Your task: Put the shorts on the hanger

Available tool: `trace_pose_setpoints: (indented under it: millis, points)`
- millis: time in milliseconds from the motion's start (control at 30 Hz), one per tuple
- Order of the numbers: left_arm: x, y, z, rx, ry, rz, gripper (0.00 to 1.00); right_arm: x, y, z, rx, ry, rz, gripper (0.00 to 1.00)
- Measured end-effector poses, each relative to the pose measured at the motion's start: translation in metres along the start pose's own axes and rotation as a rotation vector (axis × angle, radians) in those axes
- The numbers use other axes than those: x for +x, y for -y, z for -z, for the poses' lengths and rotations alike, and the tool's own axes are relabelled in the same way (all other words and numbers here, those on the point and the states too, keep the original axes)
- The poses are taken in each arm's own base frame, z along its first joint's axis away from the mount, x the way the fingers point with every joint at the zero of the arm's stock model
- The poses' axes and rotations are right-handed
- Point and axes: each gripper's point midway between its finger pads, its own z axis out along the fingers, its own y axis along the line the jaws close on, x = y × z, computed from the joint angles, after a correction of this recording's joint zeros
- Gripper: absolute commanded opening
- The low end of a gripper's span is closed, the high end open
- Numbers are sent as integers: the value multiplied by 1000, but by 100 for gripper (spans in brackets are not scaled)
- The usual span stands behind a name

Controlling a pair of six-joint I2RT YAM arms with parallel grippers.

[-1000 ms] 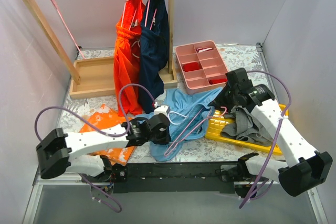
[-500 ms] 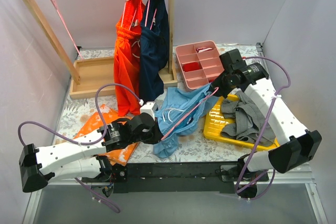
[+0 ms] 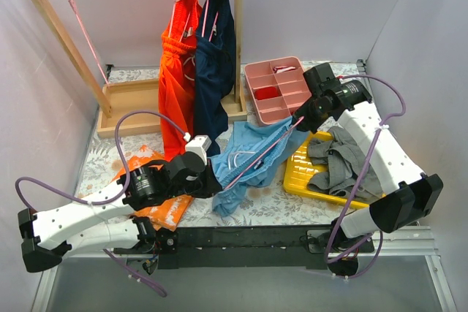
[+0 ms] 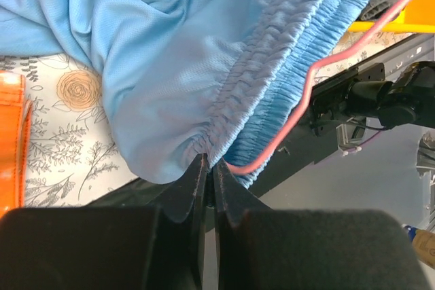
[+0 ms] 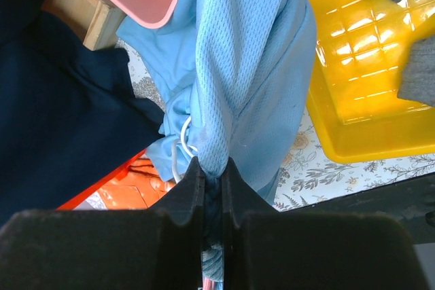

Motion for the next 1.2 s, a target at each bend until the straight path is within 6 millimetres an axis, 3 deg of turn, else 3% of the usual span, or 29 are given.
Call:
trace_pose_setpoints:
  millis: [167,300,400,567,633,700,833,933,1000,1067,1200]
  points:
    - [-14,15,15,16,-3,-28,0,2,1,-8,37,-5,-4,1]
    - [-37,53,24,84,-1,-63,0,3,-3,-16,52,10,8,1]
    - [-41,68,18,105,-25,-101,0,8,-9,-16,35,17,22,1]
    - [-40,76,-11,67,-98,-179,0,13,-21,-6,3,37,56,1]
    - [-53,85,-14,59,-105,-208,0,10,-30,7,-11,43,65,1]
    - [-80,103,-10,78,-63,-229,0,0,-52,28,-68,70,69,1]
    - [-138,149,22,169,75,-277,0,-18,-88,79,-238,131,65,1]
    - [-167,173,56,242,173,-320,0,-19,-89,107,-315,146,69,1]
    - [-170,173,68,255,194,-343,1,-18,-83,116,-335,149,74,1]
    - [-162,164,67,246,176,-361,1,-15,-69,111,-321,146,82,1]
    - [-124,133,39,182,45,-398,2,0,-34,70,-213,84,98,1]
